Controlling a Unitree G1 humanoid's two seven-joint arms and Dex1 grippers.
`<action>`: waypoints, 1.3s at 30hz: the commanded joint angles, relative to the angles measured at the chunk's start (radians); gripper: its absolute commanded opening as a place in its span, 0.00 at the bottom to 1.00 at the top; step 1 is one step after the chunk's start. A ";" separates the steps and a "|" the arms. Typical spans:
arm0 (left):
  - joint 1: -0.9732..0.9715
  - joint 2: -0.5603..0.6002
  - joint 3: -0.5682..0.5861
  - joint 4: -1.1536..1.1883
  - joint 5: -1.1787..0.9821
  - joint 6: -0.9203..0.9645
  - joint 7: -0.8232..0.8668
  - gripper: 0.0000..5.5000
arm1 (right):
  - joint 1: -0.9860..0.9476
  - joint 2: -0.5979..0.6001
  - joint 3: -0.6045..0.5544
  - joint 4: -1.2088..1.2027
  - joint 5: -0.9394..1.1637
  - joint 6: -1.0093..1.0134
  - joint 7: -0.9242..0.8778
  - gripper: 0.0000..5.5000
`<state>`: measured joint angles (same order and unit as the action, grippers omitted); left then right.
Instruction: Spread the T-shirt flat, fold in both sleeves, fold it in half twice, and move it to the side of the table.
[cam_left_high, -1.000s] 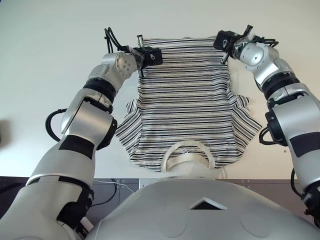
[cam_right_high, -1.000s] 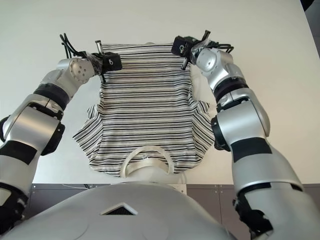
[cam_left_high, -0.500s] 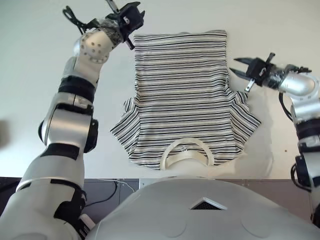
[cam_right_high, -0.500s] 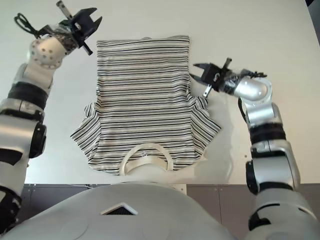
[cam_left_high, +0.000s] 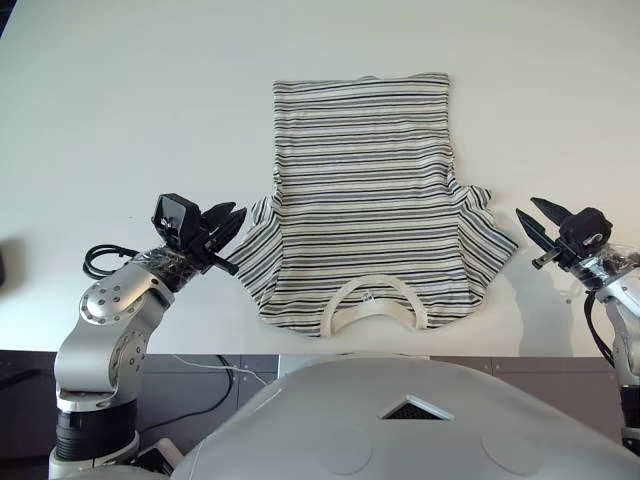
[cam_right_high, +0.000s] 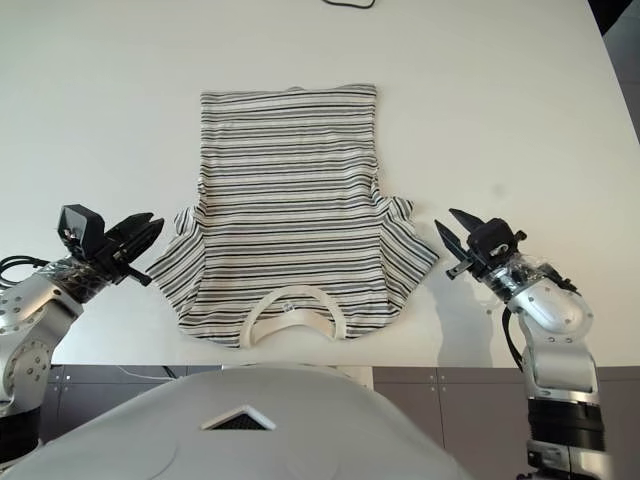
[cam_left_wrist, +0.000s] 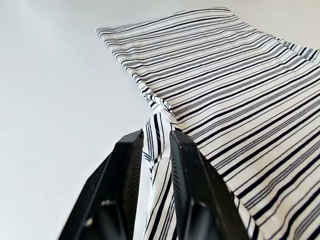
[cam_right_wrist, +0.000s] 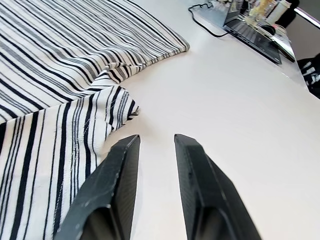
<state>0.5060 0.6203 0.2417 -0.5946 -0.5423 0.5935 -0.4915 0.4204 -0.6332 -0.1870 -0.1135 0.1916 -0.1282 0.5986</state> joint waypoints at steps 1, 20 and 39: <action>0.083 0.060 0.069 -0.069 0.000 0.057 -0.035 0.17 | 0.034 0.048 -0.117 -0.033 0.063 0.047 -0.069 0.23; 0.275 -0.201 0.153 -0.040 -0.148 0.324 0.094 0.17 | -0.038 0.025 -0.201 0.010 0.034 0.079 -0.088 0.23; 0.082 -0.297 0.278 0.132 -0.479 0.495 0.345 0.17 | -0.100 0.035 -0.128 0.064 -0.052 0.061 -0.072 0.23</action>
<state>0.5806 0.3170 0.5037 -0.4952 -1.0329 1.0363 -0.2135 0.3212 -0.6007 -0.3254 -0.0481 0.1518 -0.0630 0.5255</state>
